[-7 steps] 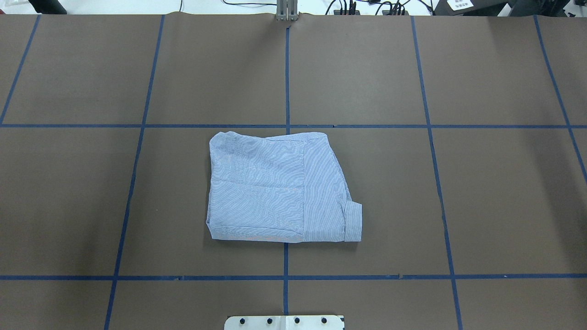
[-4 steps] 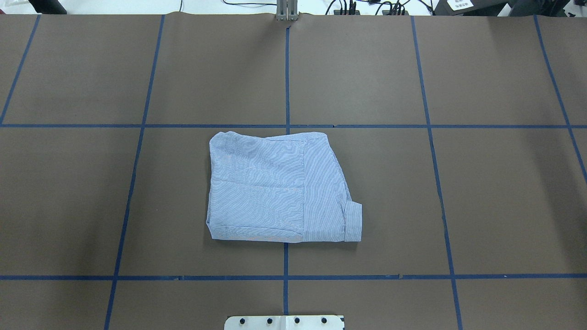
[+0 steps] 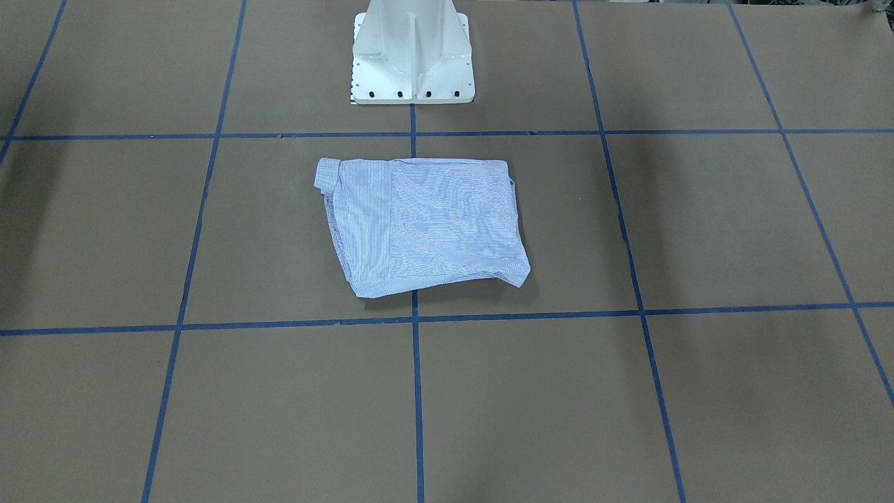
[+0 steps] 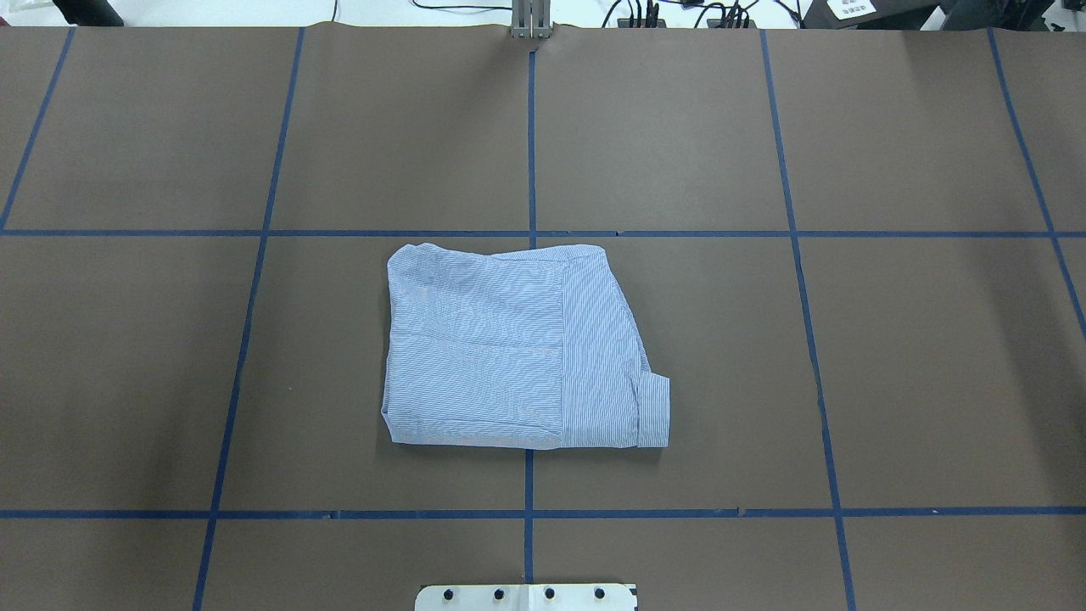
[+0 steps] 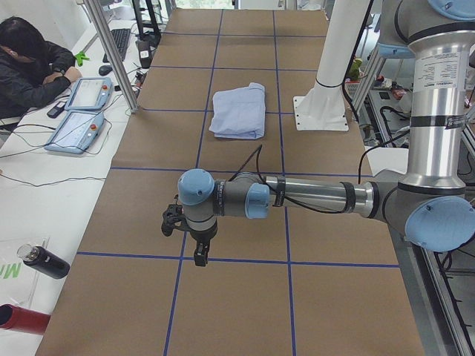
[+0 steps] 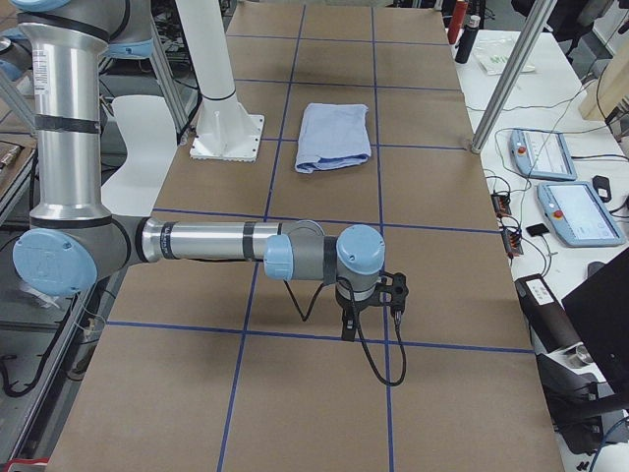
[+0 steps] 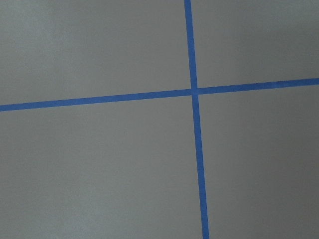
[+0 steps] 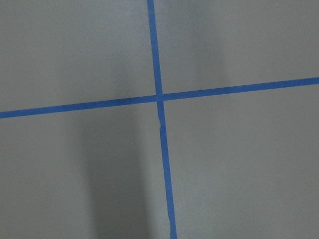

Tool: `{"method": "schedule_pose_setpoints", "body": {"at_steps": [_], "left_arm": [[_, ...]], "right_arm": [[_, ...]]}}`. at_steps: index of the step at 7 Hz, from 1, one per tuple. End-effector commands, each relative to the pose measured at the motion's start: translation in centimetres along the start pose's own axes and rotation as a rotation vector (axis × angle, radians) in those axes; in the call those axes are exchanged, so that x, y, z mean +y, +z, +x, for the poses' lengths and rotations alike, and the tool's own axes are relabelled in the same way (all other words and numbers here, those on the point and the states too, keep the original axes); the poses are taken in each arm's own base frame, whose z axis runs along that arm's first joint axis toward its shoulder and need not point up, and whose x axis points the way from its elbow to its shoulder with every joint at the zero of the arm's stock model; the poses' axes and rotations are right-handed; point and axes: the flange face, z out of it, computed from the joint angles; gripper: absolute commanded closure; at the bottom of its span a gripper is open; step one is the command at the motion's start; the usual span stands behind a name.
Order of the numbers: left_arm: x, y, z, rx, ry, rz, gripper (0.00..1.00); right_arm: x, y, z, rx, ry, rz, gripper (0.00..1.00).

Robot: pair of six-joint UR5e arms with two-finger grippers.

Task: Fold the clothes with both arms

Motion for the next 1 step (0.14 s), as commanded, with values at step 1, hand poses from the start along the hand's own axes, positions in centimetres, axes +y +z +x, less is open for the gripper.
{"method": "schedule_pose_setpoints", "body": {"at_steps": [1], "left_arm": [[0.02,0.07,-0.06,0.001,-0.002,-0.001,0.0]], "right_arm": [[0.0,-0.01,0.01,0.001,0.0,0.0,0.0]]}}
